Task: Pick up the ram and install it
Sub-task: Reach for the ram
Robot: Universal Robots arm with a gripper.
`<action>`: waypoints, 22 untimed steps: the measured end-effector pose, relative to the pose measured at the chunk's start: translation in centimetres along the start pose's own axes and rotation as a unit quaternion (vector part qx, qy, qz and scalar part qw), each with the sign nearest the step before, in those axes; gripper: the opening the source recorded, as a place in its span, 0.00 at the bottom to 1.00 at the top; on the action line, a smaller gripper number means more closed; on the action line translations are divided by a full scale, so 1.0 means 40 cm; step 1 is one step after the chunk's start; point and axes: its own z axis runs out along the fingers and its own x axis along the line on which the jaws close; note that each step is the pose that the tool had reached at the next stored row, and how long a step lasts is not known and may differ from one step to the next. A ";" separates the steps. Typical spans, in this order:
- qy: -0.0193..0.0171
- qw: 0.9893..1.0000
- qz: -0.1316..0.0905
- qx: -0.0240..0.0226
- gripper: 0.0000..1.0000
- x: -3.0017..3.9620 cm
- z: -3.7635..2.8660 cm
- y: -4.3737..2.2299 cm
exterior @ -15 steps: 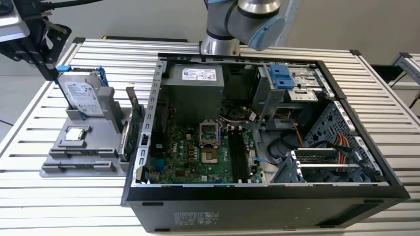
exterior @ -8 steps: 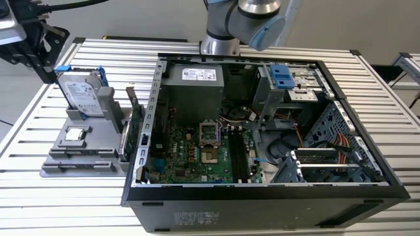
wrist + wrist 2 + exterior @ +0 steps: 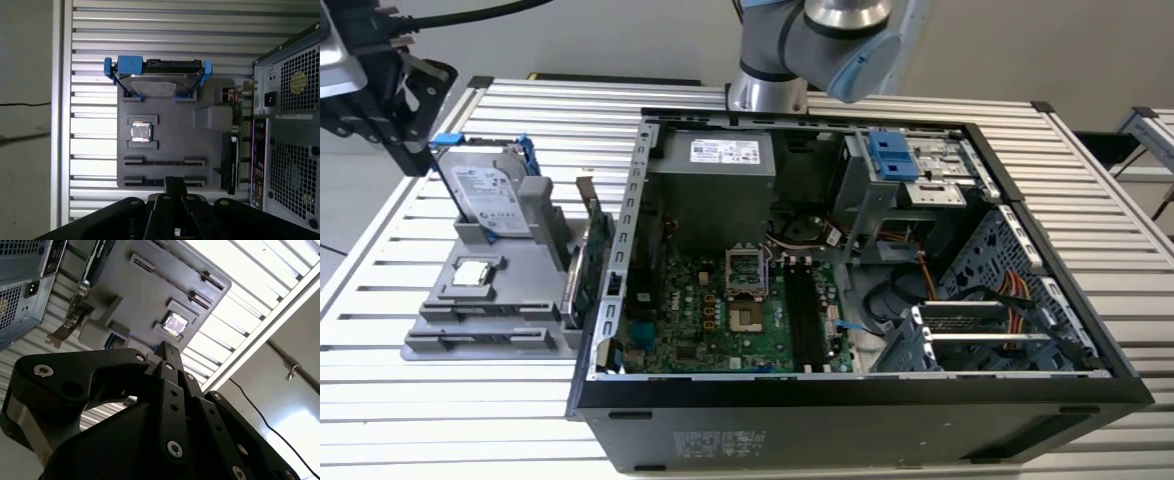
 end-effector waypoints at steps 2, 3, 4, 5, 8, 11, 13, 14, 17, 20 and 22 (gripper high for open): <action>0.000 1.000 0.000 0.000 0.00 0.000 0.000 -0.005; 0.000 1.000 0.000 0.000 0.00 0.000 0.000 -0.007; 0.000 1.000 0.000 0.000 0.00 0.000 0.000 -0.010; 0.000 1.000 0.000 0.000 0.00 0.000 0.000 -0.012; 0.000 1.000 0.000 0.000 0.00 0.000 0.000 -0.021; 0.000 1.000 0.000 0.000 0.00 0.000 0.000 -0.031; 0.000 1.000 0.000 0.000 0.00 0.000 0.000 -0.038; 0.000 1.000 0.000 0.000 0.00 0.000 0.000 -0.041; 0.000 1.000 0.001 0.000 0.00 0.000 0.000 -0.051; 0.000 1.000 0.002 0.000 0.00 0.000 0.000 -0.060; 0.000 1.000 0.003 0.000 0.00 0.000 0.000 -0.065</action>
